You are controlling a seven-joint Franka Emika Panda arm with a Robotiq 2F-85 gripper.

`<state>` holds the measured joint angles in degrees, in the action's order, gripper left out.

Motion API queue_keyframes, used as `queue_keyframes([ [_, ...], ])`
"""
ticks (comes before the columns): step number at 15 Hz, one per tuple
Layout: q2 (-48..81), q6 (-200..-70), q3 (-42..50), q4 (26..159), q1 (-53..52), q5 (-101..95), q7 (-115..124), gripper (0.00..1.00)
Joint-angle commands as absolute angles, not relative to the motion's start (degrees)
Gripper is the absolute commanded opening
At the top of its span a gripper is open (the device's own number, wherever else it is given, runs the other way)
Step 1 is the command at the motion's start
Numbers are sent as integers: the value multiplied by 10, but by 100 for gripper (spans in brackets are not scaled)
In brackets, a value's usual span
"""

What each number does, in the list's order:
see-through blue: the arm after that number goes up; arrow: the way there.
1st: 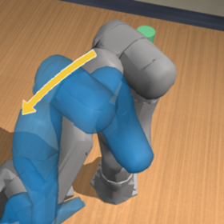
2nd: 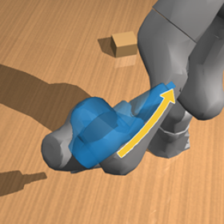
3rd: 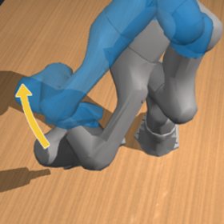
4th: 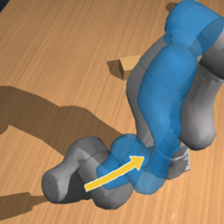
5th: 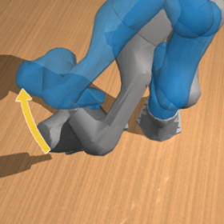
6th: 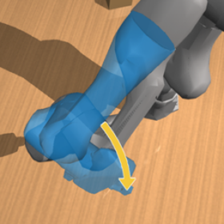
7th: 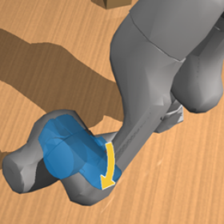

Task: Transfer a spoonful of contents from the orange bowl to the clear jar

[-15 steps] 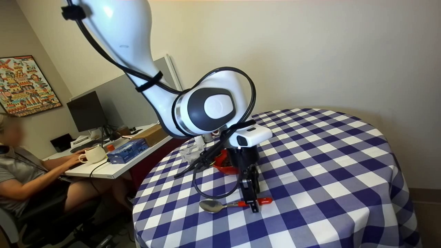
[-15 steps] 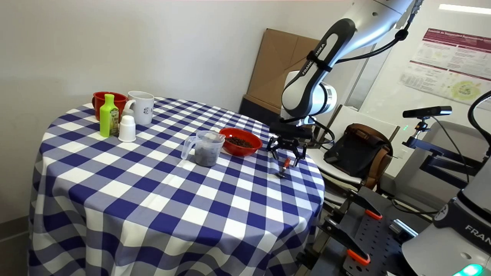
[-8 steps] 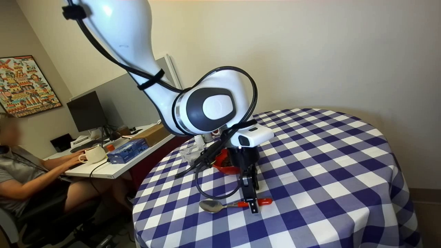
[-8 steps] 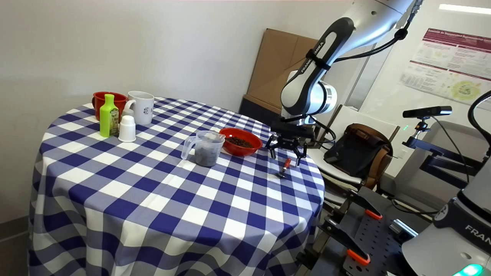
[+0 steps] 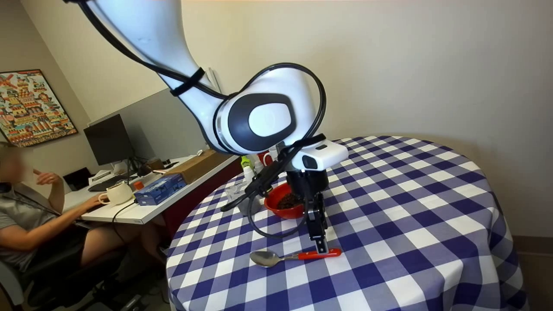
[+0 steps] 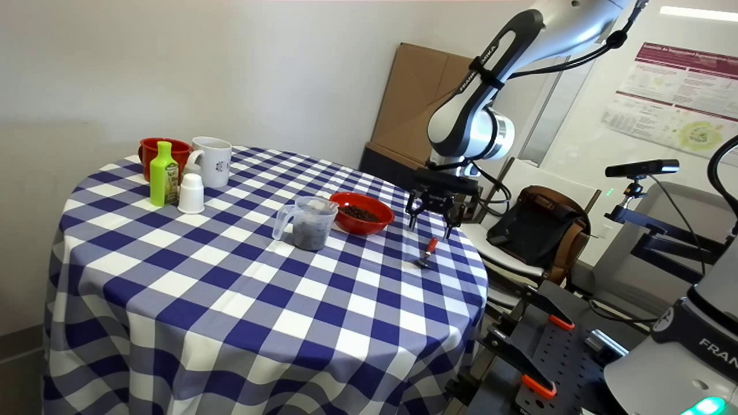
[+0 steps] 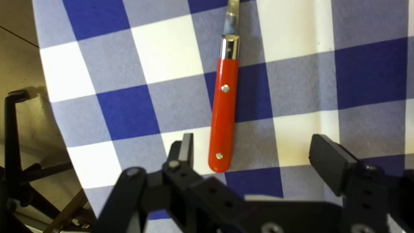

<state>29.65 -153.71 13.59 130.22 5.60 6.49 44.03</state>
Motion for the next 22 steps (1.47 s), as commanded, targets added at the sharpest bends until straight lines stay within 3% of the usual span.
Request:
queue_keyframes([
  [1, 270, -1541, 131, 1326, 64, 90, 404, 93],
  [10, 285, -1538, 154, 1323, 65, 84, 409, 87],
  [14, 291, -1537, 159, 1314, 63, 81, 411, 71],
  [15, 295, -1537, 159, 1312, 62, 80, 412, 63],
  [17, 302, -1538, 160, 1308, 61, 79, 414, 60],
  [18, 305, -1538, 160, 1305, 61, 79, 414, 53],
  [22, 322, -1539, 163, 1294, 58, 77, 416, 55],
])
